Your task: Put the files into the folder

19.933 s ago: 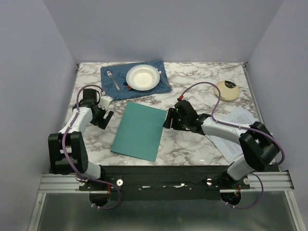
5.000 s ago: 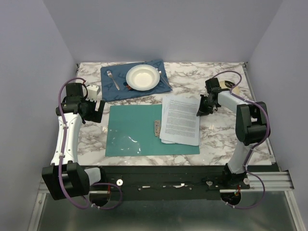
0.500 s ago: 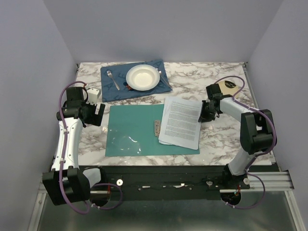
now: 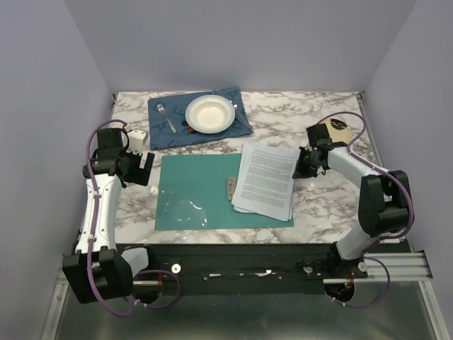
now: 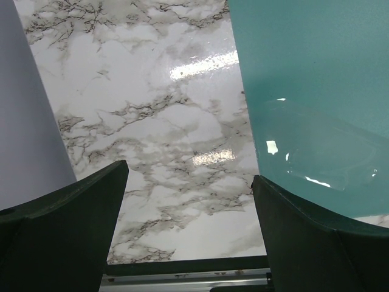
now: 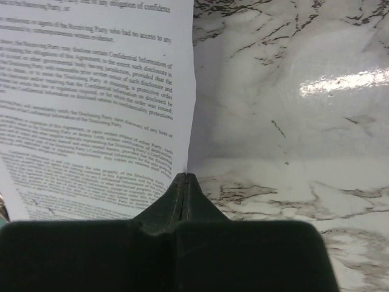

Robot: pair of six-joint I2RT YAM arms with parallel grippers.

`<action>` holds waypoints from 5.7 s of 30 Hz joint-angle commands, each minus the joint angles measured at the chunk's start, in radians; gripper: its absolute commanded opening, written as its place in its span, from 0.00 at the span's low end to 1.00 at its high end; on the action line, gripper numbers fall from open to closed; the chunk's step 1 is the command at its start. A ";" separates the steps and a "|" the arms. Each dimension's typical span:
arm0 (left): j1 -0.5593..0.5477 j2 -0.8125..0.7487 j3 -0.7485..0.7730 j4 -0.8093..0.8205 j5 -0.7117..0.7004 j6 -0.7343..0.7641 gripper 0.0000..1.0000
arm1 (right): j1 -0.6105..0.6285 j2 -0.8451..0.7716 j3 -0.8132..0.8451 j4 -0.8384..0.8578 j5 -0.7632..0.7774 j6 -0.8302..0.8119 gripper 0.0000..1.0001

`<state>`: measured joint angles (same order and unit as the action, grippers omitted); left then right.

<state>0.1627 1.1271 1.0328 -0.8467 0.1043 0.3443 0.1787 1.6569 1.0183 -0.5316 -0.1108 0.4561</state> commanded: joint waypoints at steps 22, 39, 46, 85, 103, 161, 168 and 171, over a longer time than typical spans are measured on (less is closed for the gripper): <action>0.006 -0.010 -0.005 0.012 -0.011 0.007 0.99 | 0.522 -0.318 0.353 -0.093 -0.150 0.050 0.01; 0.006 -0.026 -0.011 0.008 -0.015 0.016 0.99 | 0.541 -0.047 0.370 0.032 -0.161 0.049 0.00; 0.006 -0.032 -0.025 0.009 -0.018 0.036 0.99 | 0.475 0.038 0.319 0.015 -0.164 -0.034 0.50; 0.006 -0.001 -0.040 0.014 -0.038 0.033 0.99 | 0.778 0.592 0.595 0.205 -0.606 -0.166 0.45; 0.006 -0.006 -0.040 0.023 -0.064 0.048 0.99 | 0.757 0.448 0.513 0.248 -0.469 -0.134 0.00; 0.008 0.011 -0.073 0.047 -0.058 0.051 0.99 | 0.499 0.222 0.657 -0.179 -0.308 -0.470 0.01; 0.008 0.005 -0.082 0.052 -0.068 0.056 0.99 | 0.501 0.257 0.687 -0.153 -0.340 -0.422 0.01; 0.008 0.003 -0.085 0.054 -0.069 0.056 0.99 | 0.504 0.270 0.690 -0.130 -0.349 -0.398 0.01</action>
<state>0.1627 1.1473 0.9646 -0.8059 0.0547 0.3771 0.6788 1.8988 1.6756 -0.7090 -0.4191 0.0101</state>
